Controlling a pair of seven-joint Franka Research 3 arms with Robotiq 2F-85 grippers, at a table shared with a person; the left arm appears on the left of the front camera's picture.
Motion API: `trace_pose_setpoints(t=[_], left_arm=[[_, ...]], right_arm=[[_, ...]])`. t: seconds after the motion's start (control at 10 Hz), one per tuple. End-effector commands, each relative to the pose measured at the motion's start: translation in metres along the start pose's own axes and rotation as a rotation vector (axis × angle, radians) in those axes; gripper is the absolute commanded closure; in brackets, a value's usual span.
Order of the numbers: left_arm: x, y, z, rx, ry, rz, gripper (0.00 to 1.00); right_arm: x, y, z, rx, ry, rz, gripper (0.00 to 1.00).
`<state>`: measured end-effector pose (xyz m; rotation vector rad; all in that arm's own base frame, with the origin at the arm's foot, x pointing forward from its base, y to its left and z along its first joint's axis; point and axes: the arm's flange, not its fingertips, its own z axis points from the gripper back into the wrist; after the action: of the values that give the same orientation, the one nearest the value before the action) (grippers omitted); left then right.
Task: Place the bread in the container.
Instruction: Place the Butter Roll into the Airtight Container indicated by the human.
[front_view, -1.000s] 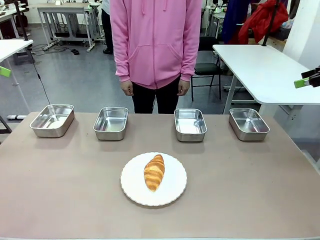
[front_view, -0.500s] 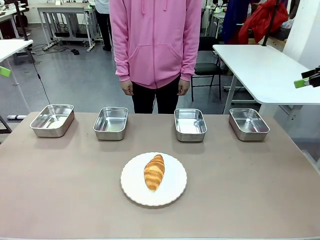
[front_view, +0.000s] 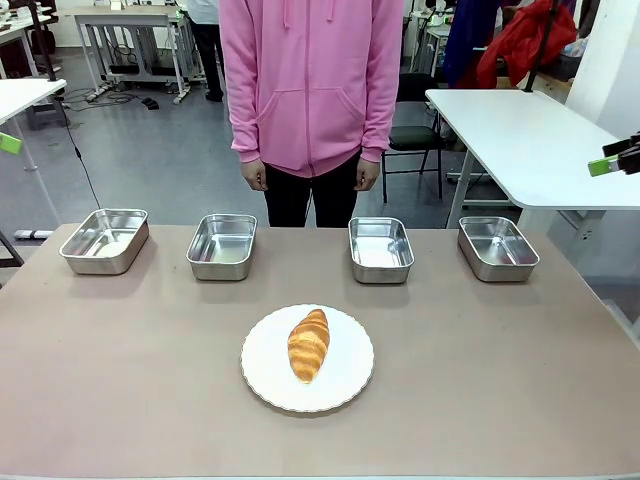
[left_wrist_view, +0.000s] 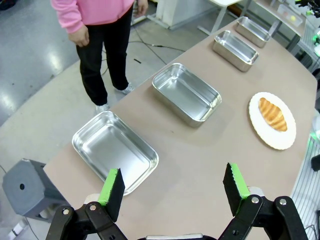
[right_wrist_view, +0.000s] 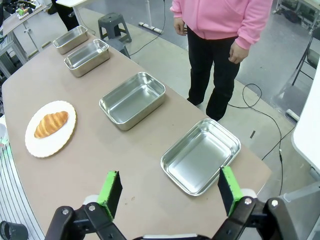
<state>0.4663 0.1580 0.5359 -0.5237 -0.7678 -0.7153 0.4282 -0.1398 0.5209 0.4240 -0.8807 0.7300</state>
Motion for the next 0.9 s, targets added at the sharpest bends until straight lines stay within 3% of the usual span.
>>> trace_pose_setpoints(t=[0.0,0.8], left_arm=[[-0.0004,0.0001,0.0007,-0.002,-0.004,-0.011,0.00],[-0.0004,0.0001,0.0007,-0.002,-0.004,-0.011,0.00]], right_arm=[[0.0011,-0.0004,-0.0009,-0.001,-0.014,0.002,0.00],[0.0011,-0.0004,-0.0009,-0.001,-0.014,0.002,0.00]])
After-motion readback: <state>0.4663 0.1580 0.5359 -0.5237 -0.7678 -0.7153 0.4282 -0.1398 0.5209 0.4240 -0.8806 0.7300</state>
